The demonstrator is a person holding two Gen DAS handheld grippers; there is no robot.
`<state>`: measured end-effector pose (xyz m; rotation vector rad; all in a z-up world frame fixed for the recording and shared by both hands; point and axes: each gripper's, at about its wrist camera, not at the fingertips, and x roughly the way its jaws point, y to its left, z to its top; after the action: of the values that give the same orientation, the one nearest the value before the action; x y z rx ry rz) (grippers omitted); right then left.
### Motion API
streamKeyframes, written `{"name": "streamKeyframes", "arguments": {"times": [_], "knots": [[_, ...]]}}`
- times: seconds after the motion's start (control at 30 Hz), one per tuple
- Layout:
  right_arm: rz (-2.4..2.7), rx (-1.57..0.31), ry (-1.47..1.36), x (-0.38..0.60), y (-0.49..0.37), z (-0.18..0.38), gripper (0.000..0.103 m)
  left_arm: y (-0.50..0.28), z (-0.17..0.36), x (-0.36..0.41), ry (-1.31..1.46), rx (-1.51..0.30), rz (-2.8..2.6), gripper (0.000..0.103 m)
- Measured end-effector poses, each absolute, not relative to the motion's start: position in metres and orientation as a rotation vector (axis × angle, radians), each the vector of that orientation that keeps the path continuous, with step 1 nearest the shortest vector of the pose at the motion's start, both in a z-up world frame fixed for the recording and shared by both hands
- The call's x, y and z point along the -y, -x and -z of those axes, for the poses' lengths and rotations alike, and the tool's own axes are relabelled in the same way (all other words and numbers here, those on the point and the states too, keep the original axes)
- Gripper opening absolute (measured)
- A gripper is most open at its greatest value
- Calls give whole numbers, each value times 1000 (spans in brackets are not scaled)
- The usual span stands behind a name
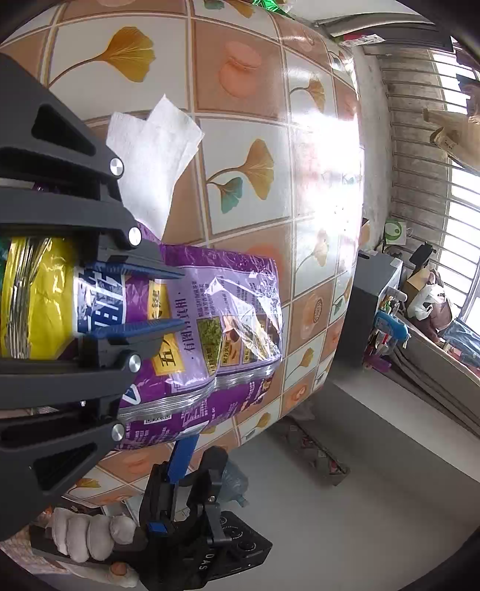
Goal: Collect trash
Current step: 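Grasp the purple noodle bag with both tools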
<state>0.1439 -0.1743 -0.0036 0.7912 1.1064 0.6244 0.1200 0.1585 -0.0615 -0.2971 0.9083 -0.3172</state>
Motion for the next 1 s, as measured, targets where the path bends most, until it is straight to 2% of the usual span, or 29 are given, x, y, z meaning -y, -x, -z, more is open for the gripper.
{"name": "streamKeyframes", "arguments": {"times": [0.1, 0.2, 0.47, 0.57, 0.63, 0.73, 0.83, 1.0], "knots": [[-629, -1124, -785, 168, -146, 6, 50, -121, 63, -157, 294, -907, 315, 21], [-606, -1141, -797, 169, -148, 10, 56, -122, 64, -157, 289, -909, 312, 21], [-612, -1135, -790, 168, -142, 9, 56, -126, 66, -153, 279, -906, 308, 21], [-603, -1128, -723, 161, -141, 4, 48, -126, 66, -153, 277, -903, 309, 21], [-603, -1134, -689, 155, -141, 4, 31, -126, 66, -152, 274, -902, 307, 21], [-614, -1130, -679, 153, -141, 4, 17, -126, 67, -152, 273, -901, 308, 21], [-632, -1110, -692, 154, -141, 1, 9, -125, 64, -155, 291, -889, 326, 21], [-656, -1045, -781, 178, -139, -1, 7, -117, 48, -172, 348, -829, 344, 21]]}}
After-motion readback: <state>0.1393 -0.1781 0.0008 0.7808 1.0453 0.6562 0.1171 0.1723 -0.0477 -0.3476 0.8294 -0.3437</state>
